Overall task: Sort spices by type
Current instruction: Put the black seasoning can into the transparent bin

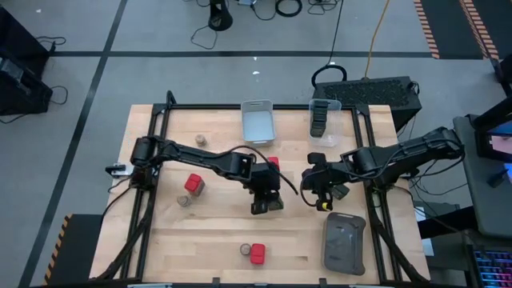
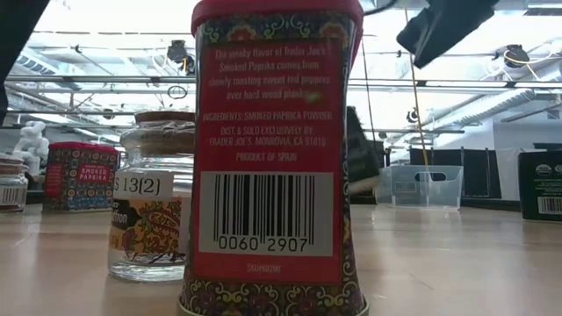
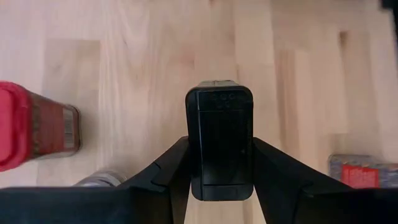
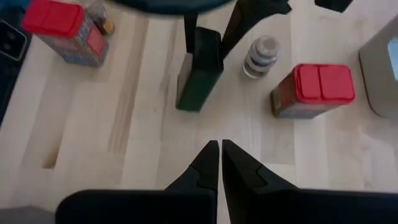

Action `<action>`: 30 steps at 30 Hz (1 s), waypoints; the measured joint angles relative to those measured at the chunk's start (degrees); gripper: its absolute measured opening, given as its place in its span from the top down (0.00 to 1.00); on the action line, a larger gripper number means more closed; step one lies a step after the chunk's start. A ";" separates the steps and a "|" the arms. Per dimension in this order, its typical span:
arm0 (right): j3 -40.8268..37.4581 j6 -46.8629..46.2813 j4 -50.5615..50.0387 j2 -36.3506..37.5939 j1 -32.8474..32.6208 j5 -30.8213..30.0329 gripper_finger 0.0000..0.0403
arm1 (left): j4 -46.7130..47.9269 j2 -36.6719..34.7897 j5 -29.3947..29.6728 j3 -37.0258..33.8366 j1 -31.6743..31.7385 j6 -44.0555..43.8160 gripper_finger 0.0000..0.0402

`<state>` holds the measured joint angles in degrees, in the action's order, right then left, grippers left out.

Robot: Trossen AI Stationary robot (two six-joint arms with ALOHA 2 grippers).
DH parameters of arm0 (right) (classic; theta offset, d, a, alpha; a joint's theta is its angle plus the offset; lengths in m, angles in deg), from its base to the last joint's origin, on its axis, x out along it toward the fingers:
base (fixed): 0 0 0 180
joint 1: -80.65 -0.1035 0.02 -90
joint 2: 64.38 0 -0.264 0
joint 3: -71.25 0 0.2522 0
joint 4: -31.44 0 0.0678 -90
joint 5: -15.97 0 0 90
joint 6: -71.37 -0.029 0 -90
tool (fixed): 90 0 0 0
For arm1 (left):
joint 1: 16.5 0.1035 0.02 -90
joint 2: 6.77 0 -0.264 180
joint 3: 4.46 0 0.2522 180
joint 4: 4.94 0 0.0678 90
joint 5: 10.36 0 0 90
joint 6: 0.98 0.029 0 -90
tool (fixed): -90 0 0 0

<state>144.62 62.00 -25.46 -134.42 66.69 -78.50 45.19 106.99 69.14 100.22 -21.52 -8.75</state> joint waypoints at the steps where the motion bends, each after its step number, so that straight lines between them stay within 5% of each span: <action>1: -0.39 0.00 0.13 0.00 0.00 0.00 1.00 | 0.88 0.67 0.00 0.45 0.00 0.46 0.63; 21: -6.00 1.50 8.60 -0.02 0.13 0.04 1.00 | 3.68 4.03 0.22 3.29 0.00 2.75 0.62; 30: -6.00 1.51 8.66 -0.02 0.13 0.04 1.00 | 3.48 4.03 0.48 3.29 -0.02 5.22 0.46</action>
<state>138.62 63.51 -16.80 -134.45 66.82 -78.45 48.68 111.03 69.61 103.51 -21.54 -3.53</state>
